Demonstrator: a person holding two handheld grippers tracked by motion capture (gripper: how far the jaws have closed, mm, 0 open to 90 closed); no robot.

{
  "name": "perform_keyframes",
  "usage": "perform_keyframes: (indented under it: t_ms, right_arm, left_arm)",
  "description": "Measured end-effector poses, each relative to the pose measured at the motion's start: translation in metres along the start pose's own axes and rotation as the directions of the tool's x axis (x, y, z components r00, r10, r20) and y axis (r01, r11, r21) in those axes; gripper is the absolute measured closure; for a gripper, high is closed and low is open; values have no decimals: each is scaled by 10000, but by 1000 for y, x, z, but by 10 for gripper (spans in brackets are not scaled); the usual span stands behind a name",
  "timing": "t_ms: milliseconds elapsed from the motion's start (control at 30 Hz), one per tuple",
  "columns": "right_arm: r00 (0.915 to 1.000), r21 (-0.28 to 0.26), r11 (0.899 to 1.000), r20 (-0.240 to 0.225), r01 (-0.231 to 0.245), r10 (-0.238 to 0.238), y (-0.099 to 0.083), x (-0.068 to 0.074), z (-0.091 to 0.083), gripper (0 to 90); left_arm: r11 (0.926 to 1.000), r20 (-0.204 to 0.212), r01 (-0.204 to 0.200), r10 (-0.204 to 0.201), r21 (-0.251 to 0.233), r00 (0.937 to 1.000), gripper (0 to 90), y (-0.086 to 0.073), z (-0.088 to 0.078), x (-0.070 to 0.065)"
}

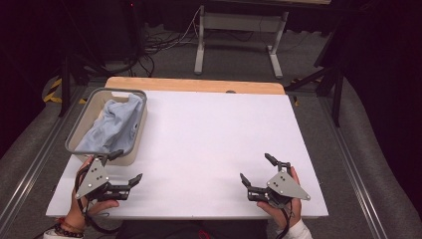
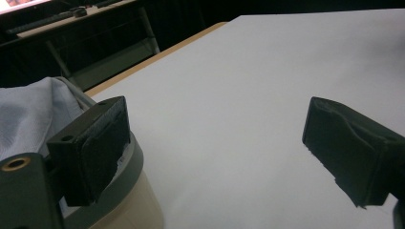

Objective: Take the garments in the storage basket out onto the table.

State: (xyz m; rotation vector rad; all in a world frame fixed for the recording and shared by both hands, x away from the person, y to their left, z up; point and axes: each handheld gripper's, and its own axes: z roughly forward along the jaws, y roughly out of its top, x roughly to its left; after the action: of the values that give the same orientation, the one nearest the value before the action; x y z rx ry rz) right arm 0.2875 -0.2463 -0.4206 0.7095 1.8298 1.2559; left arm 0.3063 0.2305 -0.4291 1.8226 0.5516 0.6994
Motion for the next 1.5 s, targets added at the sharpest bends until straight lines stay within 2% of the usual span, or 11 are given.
perform_keyframes:
  t_ms: [400, 567, 700, 800, 867, 900, 1067, 1233, 1300, 1367, 1500]
  right_arm:
    - [9999, 102, 9999, -101, -15, 16, 0, 1, 1, 72]
    - [10000, 73, 10000, -84, 18, -18, 0, 0, 2, 73]
    - [9999, 171, 9998, -89, 85, -84, 0, 1, 2, 75]
    - [9999, 196, 9997, -57, 127, -126, 0, 1, 2, 77]
    - [9999, 261, 9996, -62, 94, -93, 0, 1, 3, 77]
    - [10000, 247, 9997, -45, 43, -41, 0, 0, 3, 77]
    - [10000, 262, 9997, -57, -9, 11, -1, 0, 4, 77]
    - [10000, 273, 9996, -3, -16, 17, -1, -1, 3, 79]
    - [10000, 296, 9996, 7, -26, 26, -1, -1, 3, 79]
    - [10000, 326, 9995, 16, -42, 42, -1, -1, 4, 82]
    - [10000, 374, 9993, -23, -8, 9, -2, 0, 4, 84]
  left_arm:
    - [10000, -146, -9, 8, -58, 9999, 120, 2, -4, 3]
    - [10000, -299, 57, -54, 81, 9995, 137, 5, -7, 7]
    - [9998, -486, 54, -46, 170, 9988, 137, 10, -11, 13]
    - [9997, -627, 9, 7, 248, 9980, 136, 16, -13, 21]
    - [9998, -663, 124, -112, 183, 9977, 129, 20, -14, 28]
    - [9994, -656, 138, -117, 315, 9978, 126, 21, -14, 31]
    - [9978, -1172, 139, -62, 651, 9931, 122, 25, -12, 44]
    - [9928, -1364, 304, -144, 1159, 9905, 117, 27, -7, 60]
    - [9894, -1352, 361, -169, 1406, 9907, 110, 29, -5, 66]
    - [9826, -1544, 465, -184, 1800, 9878, 140, 31, -2, 74]
    - [9750, -1445, 532, -220, 2158, 9893, 149, 37, 4, 87]
